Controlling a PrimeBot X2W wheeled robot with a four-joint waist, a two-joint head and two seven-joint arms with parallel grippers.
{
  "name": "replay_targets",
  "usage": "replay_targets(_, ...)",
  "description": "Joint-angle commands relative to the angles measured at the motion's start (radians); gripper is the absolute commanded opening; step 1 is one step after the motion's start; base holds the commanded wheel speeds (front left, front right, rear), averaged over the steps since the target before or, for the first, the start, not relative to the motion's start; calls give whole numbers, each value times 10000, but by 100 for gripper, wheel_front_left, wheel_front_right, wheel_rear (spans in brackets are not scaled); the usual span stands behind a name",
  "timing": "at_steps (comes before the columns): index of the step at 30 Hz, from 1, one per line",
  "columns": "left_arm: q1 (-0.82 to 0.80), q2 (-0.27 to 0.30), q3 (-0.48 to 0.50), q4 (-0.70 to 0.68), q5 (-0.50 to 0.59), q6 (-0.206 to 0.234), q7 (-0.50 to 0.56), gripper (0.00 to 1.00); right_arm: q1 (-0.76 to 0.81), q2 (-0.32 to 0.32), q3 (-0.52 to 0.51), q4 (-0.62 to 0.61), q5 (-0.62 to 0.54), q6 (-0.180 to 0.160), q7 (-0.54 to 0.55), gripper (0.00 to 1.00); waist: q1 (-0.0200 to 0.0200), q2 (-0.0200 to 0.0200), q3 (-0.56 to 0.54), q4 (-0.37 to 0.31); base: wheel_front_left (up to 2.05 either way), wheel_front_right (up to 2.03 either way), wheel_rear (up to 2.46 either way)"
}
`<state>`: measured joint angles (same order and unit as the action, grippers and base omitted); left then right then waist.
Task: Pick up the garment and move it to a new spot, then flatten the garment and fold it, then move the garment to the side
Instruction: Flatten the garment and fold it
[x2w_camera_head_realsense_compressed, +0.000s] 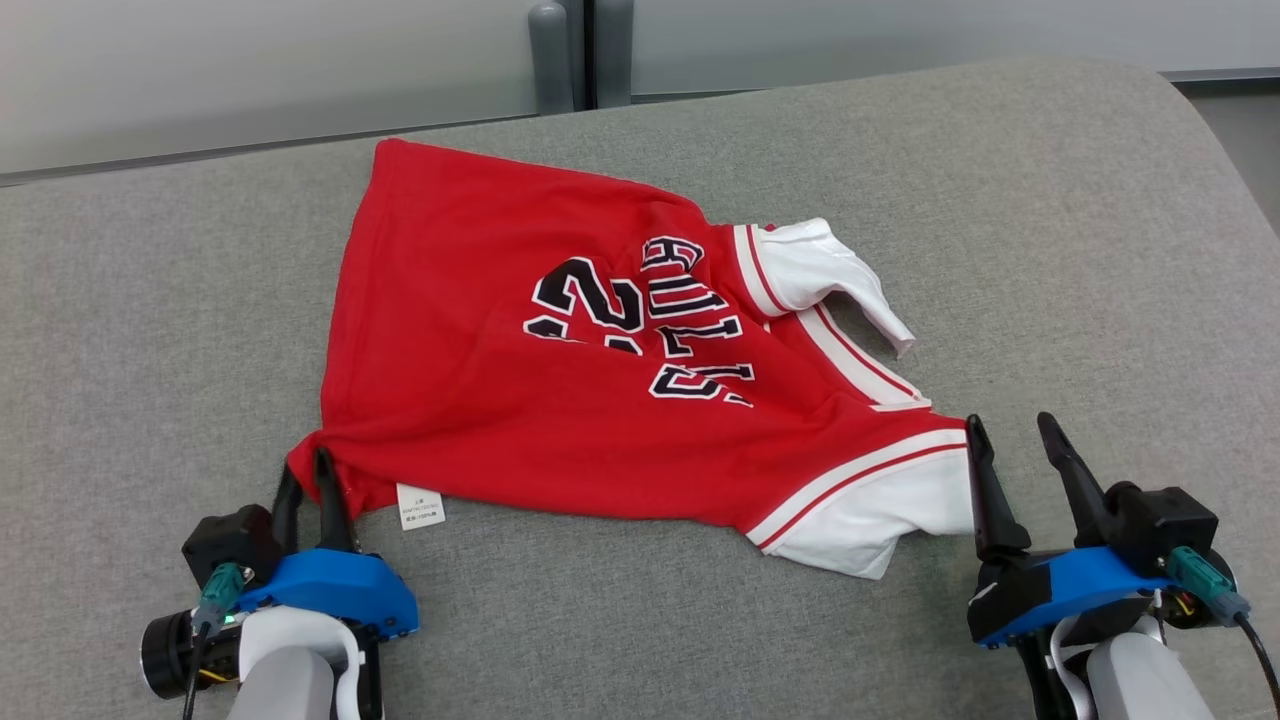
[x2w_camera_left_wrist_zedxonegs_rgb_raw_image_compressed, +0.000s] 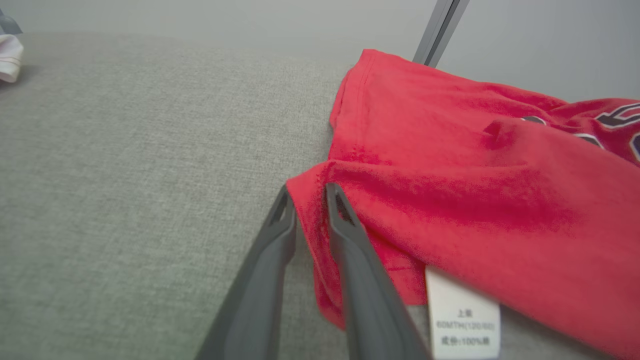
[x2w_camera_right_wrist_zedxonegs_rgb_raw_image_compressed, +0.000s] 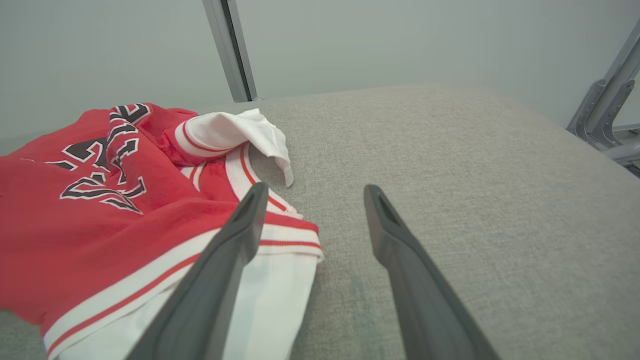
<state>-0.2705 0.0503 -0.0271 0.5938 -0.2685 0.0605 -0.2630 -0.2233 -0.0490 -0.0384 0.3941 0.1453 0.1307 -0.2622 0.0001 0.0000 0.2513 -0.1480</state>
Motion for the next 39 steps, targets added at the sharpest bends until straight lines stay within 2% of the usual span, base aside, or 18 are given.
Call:
replay_targets(1,-331,9,215,221,154,-22,-27,100,-86,-32,-106,-34,-12,1,-41,100,-1,0,36,-72,0,0,0)
replay_targets(8,118,8,706,-188,205,221,-27,100,230,-27,-384,192,-151,1,-40,100,-1,0,-119,26,0,0,0)
replay_targets(19,1042,1,157,-1459,148,265,-27,100,683,-44,128,914,364,2,-41,100,-1,0,-421,540,0,0,0)
replay_targets(20,1087,2,98,-1543,112,267,-27,100,657,-47,209,1001,435,1,-41,70,-1,0,-440,560,0,0,0)
replay_targets(21,1137,2,40,-1597,84,270,-27,100,607,-79,291,1075,486,1,-41,7,-1,0,-468,580,0,0,0)
replay_targets(22,1177,-1,-13,-1647,66,270,-27,100,558,-118,362,1146,541,1,-40,0,-1,0,-497,596,0,0,0)
replay_targets(32,1250,-2,-405,-2039,-18,224,-27,100,-224,-222,892,1,960,2,-41,0,-1,0,-640,826,0,0,0)
replay_targets(36,1131,0,-844,-1941,-122,174,-27,100,-1060,-469,1127,575,515,1,-43,0,-1,0,-513,1237,0,0,0)
replay_targets(39,959,-2,-1363,-1856,-105,101,-27,100,-1859,-579,844,1347,97,1,-43,0,-1,0,-291,1692,0,0,0)
